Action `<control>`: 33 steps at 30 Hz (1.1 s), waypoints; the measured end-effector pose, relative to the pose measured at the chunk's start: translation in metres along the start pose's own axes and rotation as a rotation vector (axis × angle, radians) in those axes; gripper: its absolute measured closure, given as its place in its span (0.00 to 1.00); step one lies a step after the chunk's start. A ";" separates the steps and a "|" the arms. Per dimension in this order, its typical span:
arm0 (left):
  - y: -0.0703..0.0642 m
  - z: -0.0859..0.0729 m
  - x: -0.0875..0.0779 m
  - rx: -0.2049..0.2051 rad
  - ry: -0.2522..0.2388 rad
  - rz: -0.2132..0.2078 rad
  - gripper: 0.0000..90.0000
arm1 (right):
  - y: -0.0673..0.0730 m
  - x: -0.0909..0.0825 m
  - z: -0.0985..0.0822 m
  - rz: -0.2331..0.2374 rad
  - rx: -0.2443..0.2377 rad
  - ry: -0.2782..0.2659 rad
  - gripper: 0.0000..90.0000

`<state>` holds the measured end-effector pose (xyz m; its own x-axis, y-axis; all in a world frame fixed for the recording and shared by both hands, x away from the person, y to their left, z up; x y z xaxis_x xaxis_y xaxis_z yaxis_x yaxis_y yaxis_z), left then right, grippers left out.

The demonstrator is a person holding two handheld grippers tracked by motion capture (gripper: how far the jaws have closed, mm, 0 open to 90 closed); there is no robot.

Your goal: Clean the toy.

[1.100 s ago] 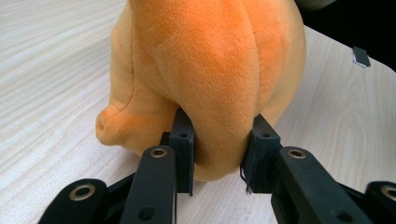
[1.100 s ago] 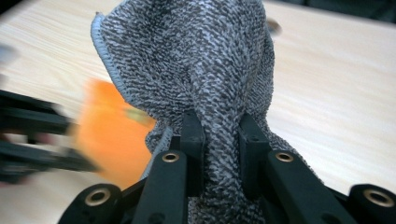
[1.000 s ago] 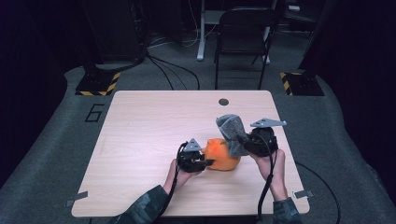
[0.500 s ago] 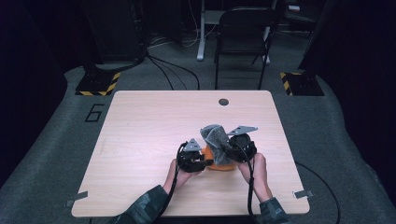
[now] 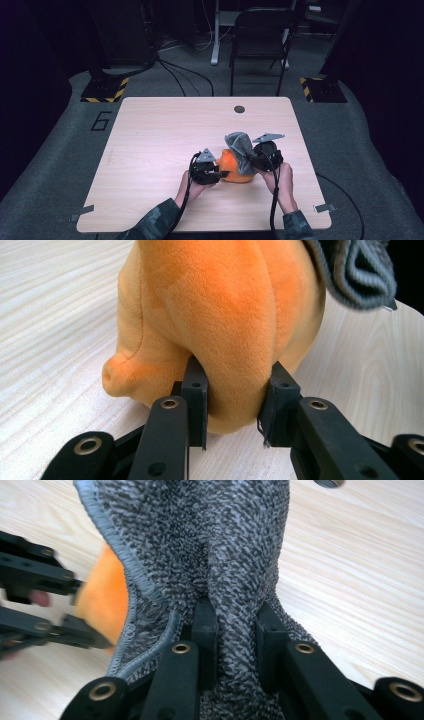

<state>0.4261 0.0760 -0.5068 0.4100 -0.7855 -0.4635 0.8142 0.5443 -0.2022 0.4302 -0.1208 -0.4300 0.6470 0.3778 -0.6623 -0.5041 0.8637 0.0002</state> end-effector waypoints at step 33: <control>0.000 -0.001 0.000 -0.002 -0.004 -0.002 0.77 | -0.066 0.054 -0.062 -0.065 0.175 0.230 0.85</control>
<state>0.4264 0.0760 -0.5075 0.4101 -0.7875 -0.4600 0.8140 0.5436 -0.2048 0.4623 -0.1782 -0.5124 0.5176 0.2517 -0.8178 -0.3469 0.9354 0.0683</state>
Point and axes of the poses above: each handheld gripper's, and its own axes: x roughly forward along the jaws, z roughly out of its top, y roughly to its left, the point moved 3 cm from there along x, roughly forward along the jaws, and after that the axes turned 5 degrees about -y, right-handed, at the moved point
